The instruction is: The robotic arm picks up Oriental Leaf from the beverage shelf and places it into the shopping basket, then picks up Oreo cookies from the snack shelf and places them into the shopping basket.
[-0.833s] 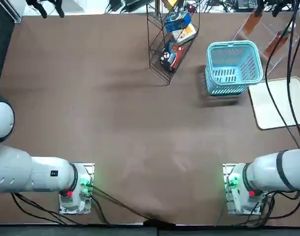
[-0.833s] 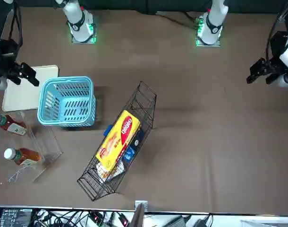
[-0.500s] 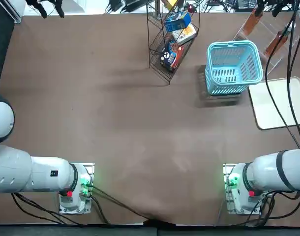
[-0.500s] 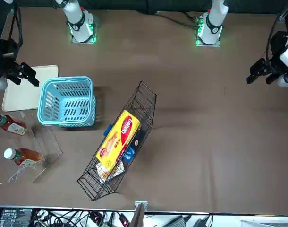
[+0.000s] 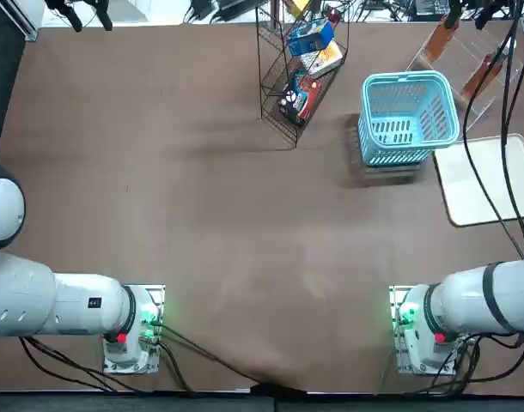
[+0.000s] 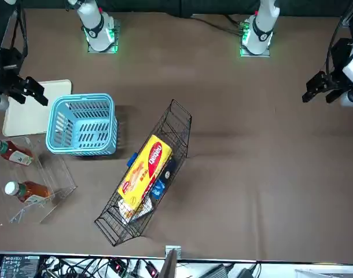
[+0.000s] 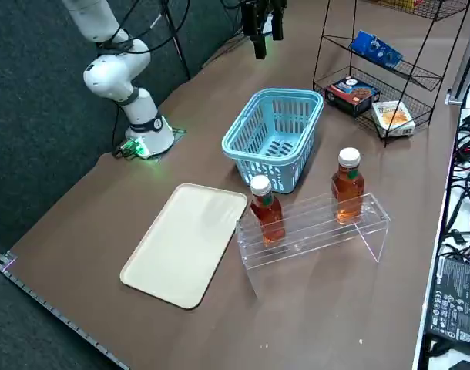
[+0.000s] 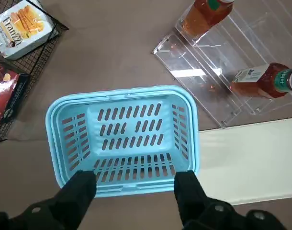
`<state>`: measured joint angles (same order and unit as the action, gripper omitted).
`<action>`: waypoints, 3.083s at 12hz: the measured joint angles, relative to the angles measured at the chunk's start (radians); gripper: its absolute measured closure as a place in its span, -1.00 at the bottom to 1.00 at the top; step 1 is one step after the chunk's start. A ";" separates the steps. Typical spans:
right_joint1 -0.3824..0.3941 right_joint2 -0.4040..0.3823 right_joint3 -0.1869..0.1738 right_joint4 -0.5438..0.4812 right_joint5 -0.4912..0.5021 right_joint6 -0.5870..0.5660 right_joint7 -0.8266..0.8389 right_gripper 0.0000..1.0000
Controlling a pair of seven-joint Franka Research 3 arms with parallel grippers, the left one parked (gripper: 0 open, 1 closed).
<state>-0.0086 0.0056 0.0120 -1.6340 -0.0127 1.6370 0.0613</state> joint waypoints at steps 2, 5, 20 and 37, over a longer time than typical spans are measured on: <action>0.000 0.000 0.000 0.000 0.000 0.000 0.000 -1.00; 0.001 0.000 0.001 0.001 0.000 0.000 -0.001 -1.00; -0.090 0.003 -0.018 0.000 -0.002 0.004 -0.378 -1.00; -0.358 0.273 -0.019 0.172 -0.016 0.203 -1.204 -1.00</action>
<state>-0.3665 0.2786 -0.0068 -1.4623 -0.0284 1.8403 -1.1422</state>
